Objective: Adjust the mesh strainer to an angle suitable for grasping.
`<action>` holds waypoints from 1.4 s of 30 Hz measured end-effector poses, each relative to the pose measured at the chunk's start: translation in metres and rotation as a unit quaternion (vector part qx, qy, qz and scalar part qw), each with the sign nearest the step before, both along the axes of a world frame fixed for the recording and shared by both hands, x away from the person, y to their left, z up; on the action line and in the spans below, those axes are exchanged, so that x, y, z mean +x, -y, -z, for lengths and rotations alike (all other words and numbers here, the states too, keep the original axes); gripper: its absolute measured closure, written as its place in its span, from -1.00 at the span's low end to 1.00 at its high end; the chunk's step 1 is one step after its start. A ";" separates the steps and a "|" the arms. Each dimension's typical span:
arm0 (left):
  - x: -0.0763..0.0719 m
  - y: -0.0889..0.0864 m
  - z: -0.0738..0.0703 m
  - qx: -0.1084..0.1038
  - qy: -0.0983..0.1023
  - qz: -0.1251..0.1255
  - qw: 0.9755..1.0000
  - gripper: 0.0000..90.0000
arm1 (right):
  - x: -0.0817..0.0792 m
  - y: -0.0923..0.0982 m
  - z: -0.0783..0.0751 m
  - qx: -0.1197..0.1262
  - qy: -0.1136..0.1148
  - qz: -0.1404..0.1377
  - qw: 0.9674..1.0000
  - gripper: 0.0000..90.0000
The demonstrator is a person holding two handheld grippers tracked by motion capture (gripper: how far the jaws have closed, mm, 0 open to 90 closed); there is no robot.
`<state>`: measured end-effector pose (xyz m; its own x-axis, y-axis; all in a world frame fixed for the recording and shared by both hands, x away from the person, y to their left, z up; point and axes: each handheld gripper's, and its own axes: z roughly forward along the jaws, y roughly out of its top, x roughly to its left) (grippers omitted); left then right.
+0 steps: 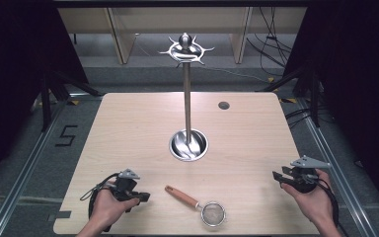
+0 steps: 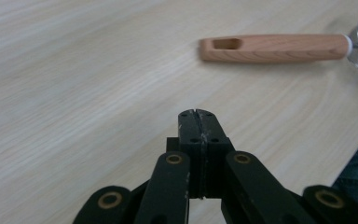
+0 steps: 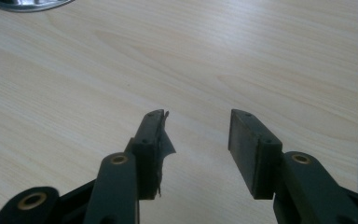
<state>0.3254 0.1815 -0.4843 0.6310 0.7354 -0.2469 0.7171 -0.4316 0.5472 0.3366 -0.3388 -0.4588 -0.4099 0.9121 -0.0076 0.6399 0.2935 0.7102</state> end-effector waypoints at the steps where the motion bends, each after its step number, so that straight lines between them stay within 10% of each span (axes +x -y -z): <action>1: -0.001 0.006 0.000 -0.002 -0.015 0.014 1.000 0.98 | 0.000 0.000 0.000 0.000 0.000 0.000 1.000 0.25; 5: 0.005 0.031 0.003 0.036 -0.049 0.069 0.996 0.98 | -0.001 0.000 0.001 0.002 0.012 0.005 1.000 0.23; 19: 0.033 0.082 0.004 0.077 -0.067 0.068 0.992 0.99 | 0.000 0.005 0.001 0.006 0.013 -0.003 1.000 0.20; 42: 0.066 0.167 0.002 0.089 -0.025 0.070 0.993 0.98 | -0.002 0.003 0.004 0.021 -0.006 0.015 1.000 0.20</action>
